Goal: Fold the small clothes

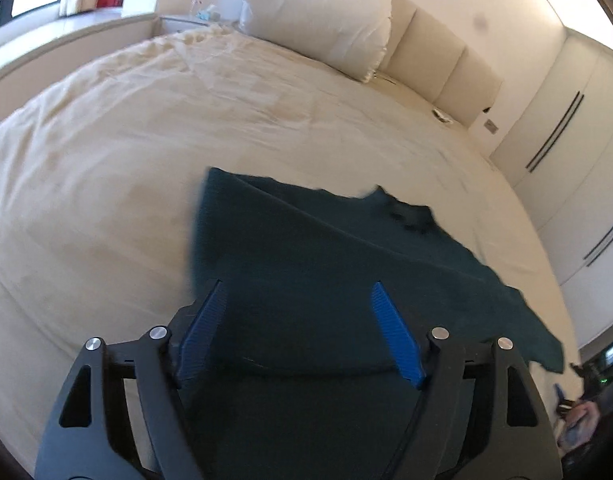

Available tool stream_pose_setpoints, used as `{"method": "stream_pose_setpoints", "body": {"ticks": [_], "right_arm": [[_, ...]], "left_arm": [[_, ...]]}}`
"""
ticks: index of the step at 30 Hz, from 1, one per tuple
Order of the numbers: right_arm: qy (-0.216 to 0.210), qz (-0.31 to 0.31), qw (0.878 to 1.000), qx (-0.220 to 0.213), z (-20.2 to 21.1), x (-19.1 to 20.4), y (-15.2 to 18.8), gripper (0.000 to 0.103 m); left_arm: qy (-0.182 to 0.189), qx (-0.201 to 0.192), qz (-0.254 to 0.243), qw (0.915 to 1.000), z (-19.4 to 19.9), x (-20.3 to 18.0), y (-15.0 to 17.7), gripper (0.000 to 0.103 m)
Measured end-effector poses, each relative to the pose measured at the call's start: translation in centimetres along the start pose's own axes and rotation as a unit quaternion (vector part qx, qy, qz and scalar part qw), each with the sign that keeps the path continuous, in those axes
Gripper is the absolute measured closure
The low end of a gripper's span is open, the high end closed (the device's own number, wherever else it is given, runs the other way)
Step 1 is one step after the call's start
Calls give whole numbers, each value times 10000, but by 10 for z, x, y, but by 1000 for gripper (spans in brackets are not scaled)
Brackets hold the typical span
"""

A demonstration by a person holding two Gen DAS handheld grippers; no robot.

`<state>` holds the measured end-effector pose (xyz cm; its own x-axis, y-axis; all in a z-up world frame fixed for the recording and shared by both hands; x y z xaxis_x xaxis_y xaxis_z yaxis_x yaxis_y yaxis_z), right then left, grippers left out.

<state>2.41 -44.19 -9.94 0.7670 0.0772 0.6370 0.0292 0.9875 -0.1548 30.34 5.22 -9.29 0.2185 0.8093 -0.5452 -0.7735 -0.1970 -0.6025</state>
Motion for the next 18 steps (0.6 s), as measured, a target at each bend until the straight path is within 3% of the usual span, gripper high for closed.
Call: {"method": "stream_pose_setpoints", "body": {"ticks": [6, 11, 13, 15, 18], "right_arm": [[-82, -88, 9999, -64, -18, 7, -13, 36], [-80, -233, 9995, -206, -30, 22, -25, 39], [26, -230, 9993, -298, -34, 23, -30, 50], [174, -336, 9987, -329, -40, 20, -36, 76], [447, -134, 9982, -382, -41, 23, -36, 91]], "left_arm": [[508, 327, 502, 9969, -14, -19, 18, 28], [567, 440, 499, 9962, -17, -28, 24, 28], [608, 469, 514, 9957, -18, -29, 25, 28], [666, 482, 535, 9952, -19, -29, 25, 28], [718, 490, 599, 9944, -18, -23, 24, 28]]}}
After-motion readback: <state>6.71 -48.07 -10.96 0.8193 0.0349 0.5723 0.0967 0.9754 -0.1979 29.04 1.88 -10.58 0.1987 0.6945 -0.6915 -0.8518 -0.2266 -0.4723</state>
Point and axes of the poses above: each gripper's, at about its wrist camera, not at the fingertips, and z roughly against the way its jaws point, x to its left, y to its underside, the point moved 5 cm from there along -z, roughly the way its jaws point, and after that the axes turned 13 degrees about y, right-handed, at the moved point
